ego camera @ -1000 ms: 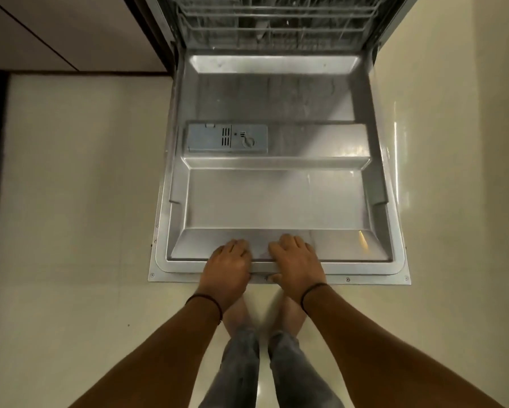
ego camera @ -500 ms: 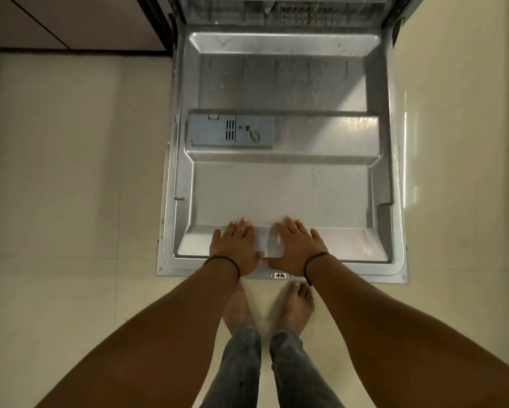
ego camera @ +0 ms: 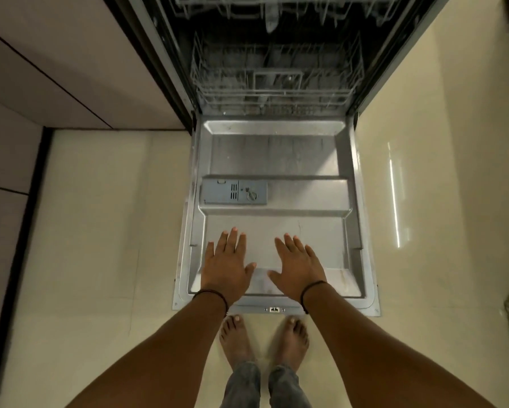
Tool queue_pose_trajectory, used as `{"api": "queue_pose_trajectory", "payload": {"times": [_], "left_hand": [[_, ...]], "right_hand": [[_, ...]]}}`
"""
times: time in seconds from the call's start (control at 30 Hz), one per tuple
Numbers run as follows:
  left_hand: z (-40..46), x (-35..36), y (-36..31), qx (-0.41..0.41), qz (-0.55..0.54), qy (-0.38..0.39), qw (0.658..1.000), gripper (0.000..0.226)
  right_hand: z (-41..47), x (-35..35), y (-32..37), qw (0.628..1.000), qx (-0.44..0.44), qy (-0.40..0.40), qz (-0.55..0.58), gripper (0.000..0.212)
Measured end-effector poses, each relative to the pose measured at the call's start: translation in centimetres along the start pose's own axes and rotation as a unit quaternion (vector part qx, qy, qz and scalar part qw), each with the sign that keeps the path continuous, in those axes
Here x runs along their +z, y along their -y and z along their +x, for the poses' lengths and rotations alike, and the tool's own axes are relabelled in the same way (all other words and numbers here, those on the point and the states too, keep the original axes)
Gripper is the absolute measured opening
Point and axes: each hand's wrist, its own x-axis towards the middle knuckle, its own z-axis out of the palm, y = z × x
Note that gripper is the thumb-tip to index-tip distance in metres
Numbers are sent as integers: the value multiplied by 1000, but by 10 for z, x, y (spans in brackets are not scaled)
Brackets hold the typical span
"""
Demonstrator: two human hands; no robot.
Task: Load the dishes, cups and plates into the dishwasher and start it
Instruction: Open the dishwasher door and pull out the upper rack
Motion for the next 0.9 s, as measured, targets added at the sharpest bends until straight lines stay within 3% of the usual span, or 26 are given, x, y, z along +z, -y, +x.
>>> {"api": "queue_pose_trajectory", "payload": {"times": [0.2, 0.53, 0.77, 0.9], "left_hand": [[-43, -108, -15, -3, 8, -93, 996, 80], [-161, -312, -24, -24, -9, -225, 974, 71], [-204, -353, 5, -36, -14, -273, 961, 83], [-216, -374, 61, -57, -25, -309, 949, 86]], "right_hand": [[-54, -91, 37, 997, -6, -73, 7, 75], [-161, -279, 129, 972, -82, -219, -16, 77], [-184, -319, 187, 961, -111, -249, -35, 76], [-178, -334, 240, 948, -126, -285, -71, 74]]}}
